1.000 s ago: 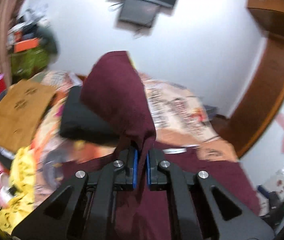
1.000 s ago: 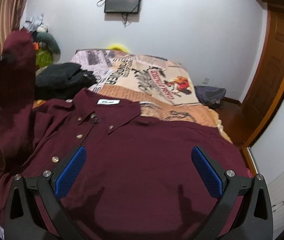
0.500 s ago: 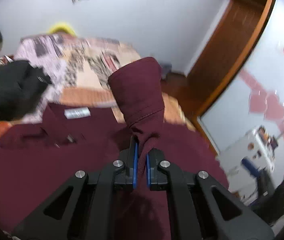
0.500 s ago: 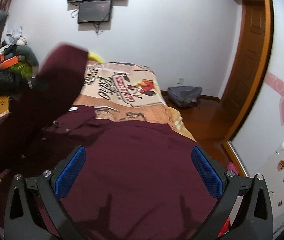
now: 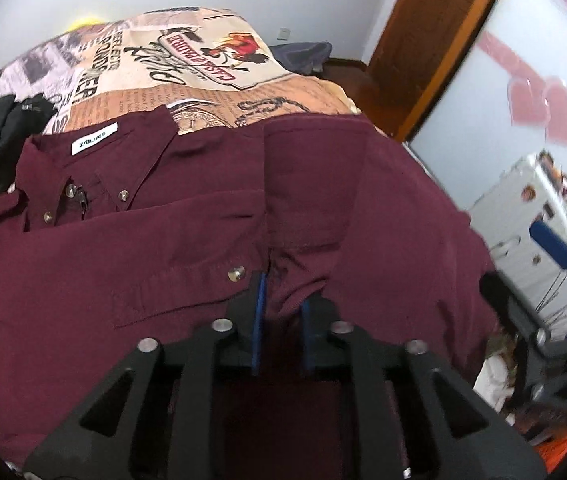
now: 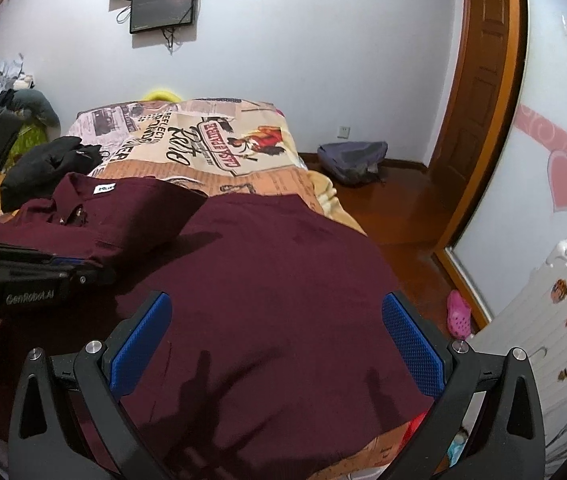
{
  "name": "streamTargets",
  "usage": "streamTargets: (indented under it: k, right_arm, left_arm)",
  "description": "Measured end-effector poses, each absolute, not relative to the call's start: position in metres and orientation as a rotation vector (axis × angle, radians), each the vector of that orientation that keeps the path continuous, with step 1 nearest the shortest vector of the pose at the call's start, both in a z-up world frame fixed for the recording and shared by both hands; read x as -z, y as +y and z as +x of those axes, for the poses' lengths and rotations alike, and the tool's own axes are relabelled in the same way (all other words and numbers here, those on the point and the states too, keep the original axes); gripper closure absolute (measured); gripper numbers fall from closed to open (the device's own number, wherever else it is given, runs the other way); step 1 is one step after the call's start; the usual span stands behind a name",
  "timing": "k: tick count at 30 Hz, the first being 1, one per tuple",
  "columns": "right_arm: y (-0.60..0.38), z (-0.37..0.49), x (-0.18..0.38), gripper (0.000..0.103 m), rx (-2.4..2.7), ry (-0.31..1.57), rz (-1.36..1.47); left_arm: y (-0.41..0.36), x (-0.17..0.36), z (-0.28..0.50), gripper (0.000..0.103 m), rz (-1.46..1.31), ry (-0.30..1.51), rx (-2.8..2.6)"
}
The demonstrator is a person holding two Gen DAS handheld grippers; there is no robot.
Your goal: Fold large clothes
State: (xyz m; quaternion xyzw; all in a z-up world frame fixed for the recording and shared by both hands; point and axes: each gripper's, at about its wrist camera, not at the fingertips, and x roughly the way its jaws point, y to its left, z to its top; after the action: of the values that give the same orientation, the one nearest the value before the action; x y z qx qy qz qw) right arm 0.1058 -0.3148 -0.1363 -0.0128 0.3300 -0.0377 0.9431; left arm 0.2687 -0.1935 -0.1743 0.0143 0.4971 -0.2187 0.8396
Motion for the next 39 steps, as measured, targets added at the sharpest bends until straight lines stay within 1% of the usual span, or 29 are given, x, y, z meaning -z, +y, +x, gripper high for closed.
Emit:
streamTargets:
  k: [1, 3, 6, 9, 15, 20, 24, 27, 30, 32, 33, 35, 36, 37, 39]
  right_arm:
    - [-0.318, 0.105, 0.137, 0.000, 0.078, 0.675, -0.016]
    - [-0.324, 0.100, 0.135, 0.000, 0.090, 0.676, -0.009]
    - [-0.334, 0.096, 0.131, 0.000, 0.109, 0.676, 0.006]
    - [-0.347, 0.092, 0.126, 0.000, 0.109, 0.679, 0.044]
    - [-0.379, 0.083, 0.122, 0.000, 0.140, 0.696, 0.125]
    - [-0.413, 0.076, 0.131, 0.000, 0.170, 0.731, 0.242]
    - [-0.439, 0.075, 0.148, 0.001, 0.199, 0.781, 0.346]
    - [-0.454, 0.074, 0.166, 0.006, 0.199, 0.831, 0.437]
    - [-0.461, 0.076, 0.183, 0.014, 0.188, 0.884, 0.503]
    - [-0.466, 0.077, 0.195, 0.023, 0.170, 0.917, 0.560]
    - [-0.468, 0.077, 0.202, 0.025, 0.156, 0.931, 0.595]
    - [-0.472, 0.077, 0.211, 0.036, 0.145, 0.951, 0.645]
    - [-0.473, 0.079, 0.215, 0.037, 0.140, 0.959, 0.663]
    - [-0.474, 0.082, 0.219, 0.041, 0.135, 0.967, 0.680]
    - [-0.476, 0.086, 0.225, 0.043, 0.140, 0.973, 0.700]
  left_arm:
    - [-0.195, 0.173, 0.265, 0.064, 0.033, 1.056, 0.483]
    - [-0.193, 0.168, 0.262, 0.053, 0.026, 1.041, 0.525]
    - [-0.196, 0.150, 0.250, 0.051, 0.072, 0.975, 0.552]
    - [-0.191, 0.131, 0.244, 0.045, 0.086, 0.918, 0.556]
    - [-0.159, 0.102, 0.248, 0.044, 0.084, 0.837, 0.472]
    - [-0.114, 0.096, 0.257, 0.042, 0.051, 0.815, 0.375]
    - [-0.085, 0.104, 0.260, 0.042, 0.045, 0.820, 0.295]
    - [-0.068, 0.115, 0.261, 0.042, 0.029, 0.848, 0.260]
    - [-0.057, 0.129, 0.263, 0.042, 0.006, 0.884, 0.242]
    - [-0.053, 0.138, 0.263, 0.042, -0.006, 0.902, 0.235]
    - [-0.051, 0.142, 0.263, 0.042, -0.010, 0.909, 0.233]
    - [-0.049, 0.149, 0.260, 0.042, -0.015, 0.922, 0.228]
    - [-0.048, 0.152, 0.260, 0.042, -0.017, 0.925, 0.227]
    - [-0.047, 0.154, 0.259, 0.042, -0.021, 0.930, 0.226]
    - [-0.047, 0.158, 0.258, 0.042, -0.029, 0.935, 0.224]
